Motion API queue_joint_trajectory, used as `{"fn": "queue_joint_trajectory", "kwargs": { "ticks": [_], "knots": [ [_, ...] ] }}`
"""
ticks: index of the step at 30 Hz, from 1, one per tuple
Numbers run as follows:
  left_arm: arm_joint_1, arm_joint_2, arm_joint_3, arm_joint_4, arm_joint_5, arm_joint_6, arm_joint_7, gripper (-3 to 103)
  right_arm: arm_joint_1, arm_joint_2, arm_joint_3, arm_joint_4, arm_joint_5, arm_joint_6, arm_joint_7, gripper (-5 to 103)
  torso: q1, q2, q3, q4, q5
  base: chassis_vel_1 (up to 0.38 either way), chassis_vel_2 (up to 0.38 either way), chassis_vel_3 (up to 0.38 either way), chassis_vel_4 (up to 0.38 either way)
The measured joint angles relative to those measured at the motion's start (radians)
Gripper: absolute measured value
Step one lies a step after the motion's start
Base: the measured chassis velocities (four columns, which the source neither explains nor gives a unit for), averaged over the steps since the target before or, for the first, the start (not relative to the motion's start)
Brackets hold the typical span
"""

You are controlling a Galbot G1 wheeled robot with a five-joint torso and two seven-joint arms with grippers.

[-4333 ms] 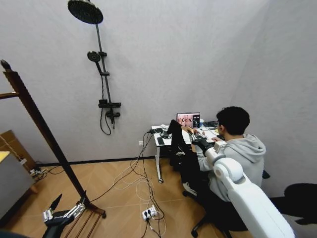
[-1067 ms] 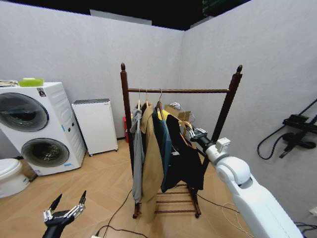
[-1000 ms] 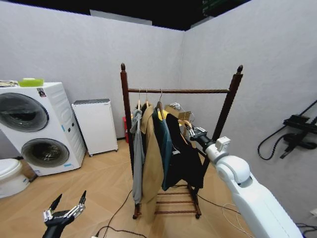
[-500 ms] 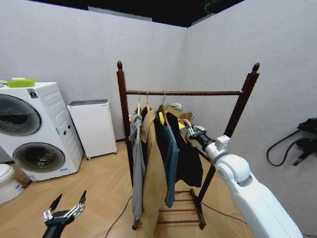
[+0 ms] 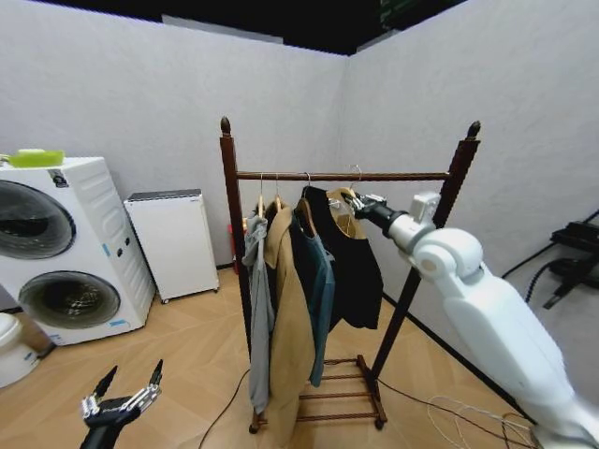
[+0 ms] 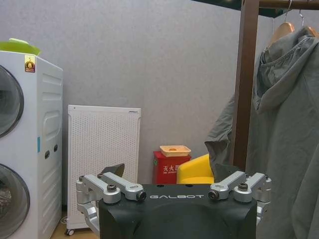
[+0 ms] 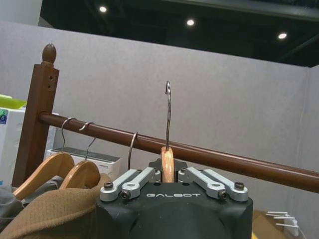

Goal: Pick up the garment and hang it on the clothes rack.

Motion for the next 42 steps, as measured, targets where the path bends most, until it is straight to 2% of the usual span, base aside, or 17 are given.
{"fn": "queue_joint_trajectory", "kwargs": {
  "ticks": [1,5,6,10,19,33,42],
  "knots": [
    [0.000,0.000,0.000,0.000,0.000,0.000,0.000,100,0.061,0.003,-0.046,-0.036,0.025,-0.017,0.002,9,0.000,0.000,0.000,0.0001,-0.0001,0.000,0.000,0.000,0.000],
    [0.000,0.000,0.000,0.000,0.000,0.000,0.000,100,0.126,0.011,-0.092,-0.076,0.040,-0.046,0.004,9,0.000,0.000,0.000,0.0002,-0.0004,0.000,0.000,0.000,0.000],
    [0.000,0.000,0.000,0.000,0.000,0.000,0.000,100,0.166,0.016,-0.124,-0.101,0.044,-0.083,0.008,9,0.000,0.000,0.000,0.0001,-0.0003,0.000,0.000,0.000,0.000],
    [0.000,0.000,0.000,0.000,0.000,0.000,0.000,100,0.183,0.006,-0.139,-0.105,0.047,-0.111,0.003,9,0.000,0.000,0.000,-0.0003,-0.0001,0.000,0.000,0.000,0.000],
    [0.000,0.000,0.000,0.000,0.000,0.000,0.000,100,0.197,-0.012,-0.187,-0.146,0.053,-0.112,0.004,9,0.000,0.000,0.000,-0.0002,0.0000,0.000,0.000,0.000,0.000],
    [0.000,0.000,0.000,0.000,0.000,0.000,0.000,100,0.322,0.111,-0.302,-0.362,0.061,-0.110,0.032,9,0.000,0.000,0.000,-0.0001,-0.0002,0.000,0.000,0.000,0.000],
    [0.000,0.000,0.000,0.000,0.000,0.000,0.000,100,0.323,0.134,-0.321,-0.392,0.043,-0.108,0.031,9,0.000,0.000,0.000,-0.0003,0.0000,0.000,0.000,0.000,0.000]
  ]
}}
